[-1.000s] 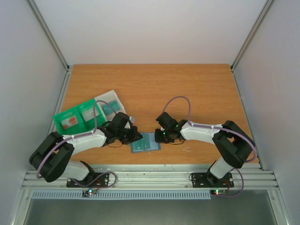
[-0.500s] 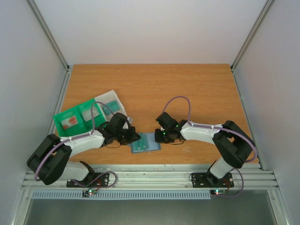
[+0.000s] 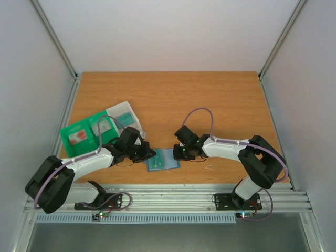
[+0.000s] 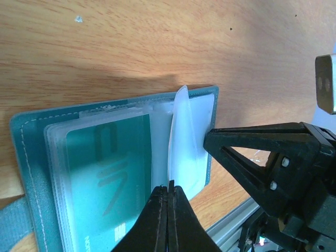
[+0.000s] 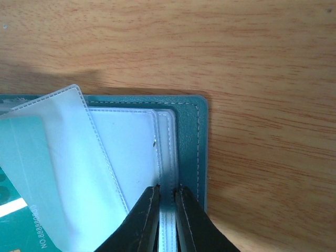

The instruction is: Take the credit cards out of the card holder

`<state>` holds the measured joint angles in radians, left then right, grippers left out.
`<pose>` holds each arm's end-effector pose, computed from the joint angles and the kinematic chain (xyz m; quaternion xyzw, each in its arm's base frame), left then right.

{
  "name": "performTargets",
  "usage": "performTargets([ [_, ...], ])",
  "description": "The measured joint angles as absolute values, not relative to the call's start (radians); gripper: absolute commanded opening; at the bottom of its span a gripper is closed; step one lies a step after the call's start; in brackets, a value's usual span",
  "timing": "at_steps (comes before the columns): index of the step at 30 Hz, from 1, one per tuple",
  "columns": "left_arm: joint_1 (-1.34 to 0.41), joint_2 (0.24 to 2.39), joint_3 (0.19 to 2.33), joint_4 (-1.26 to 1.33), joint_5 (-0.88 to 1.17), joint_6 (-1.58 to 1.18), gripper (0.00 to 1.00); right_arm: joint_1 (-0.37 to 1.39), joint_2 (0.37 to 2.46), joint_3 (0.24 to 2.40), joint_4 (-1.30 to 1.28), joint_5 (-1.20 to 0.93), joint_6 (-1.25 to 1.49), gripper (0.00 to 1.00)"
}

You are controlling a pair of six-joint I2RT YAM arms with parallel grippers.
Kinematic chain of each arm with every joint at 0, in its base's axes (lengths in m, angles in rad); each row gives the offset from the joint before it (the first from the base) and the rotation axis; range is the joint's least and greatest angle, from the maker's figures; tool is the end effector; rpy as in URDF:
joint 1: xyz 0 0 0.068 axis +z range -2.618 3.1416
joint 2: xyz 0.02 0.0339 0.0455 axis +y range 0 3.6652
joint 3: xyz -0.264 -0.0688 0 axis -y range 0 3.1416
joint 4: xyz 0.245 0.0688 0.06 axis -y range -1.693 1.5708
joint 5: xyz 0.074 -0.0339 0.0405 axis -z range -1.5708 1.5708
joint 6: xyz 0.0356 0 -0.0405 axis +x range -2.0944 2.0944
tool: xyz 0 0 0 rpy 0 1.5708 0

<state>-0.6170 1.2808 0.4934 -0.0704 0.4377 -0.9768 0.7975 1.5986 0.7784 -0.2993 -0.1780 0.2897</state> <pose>0.1784 -0.1450 0.1549 -0.0891 0.9136 -0.3858 0.0926 0.1952 0.2090 0.1410 -0.2631 0.9347 0.1894 0.1459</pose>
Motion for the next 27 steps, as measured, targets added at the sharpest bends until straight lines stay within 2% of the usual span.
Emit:
performTargets([
  [9, -0.610, 1.225, 0.493, -0.113, 0.436, -0.975, 0.01, 0.797, 1.597, 0.778, -0.303, -0.175, 0.290, 0.10],
  [15, -0.598, 1.184, 0.494, -0.161, 0.434, -0.953, 0.00, 0.797, 1.552, 0.778, -0.383, -0.157, 0.270, 0.15],
  [27, -0.595, 1.058, 0.571, -0.294, 0.518, -0.795, 0.00, 0.792, 1.234, 0.890, -0.601, -0.195, 0.048, 0.27],
])
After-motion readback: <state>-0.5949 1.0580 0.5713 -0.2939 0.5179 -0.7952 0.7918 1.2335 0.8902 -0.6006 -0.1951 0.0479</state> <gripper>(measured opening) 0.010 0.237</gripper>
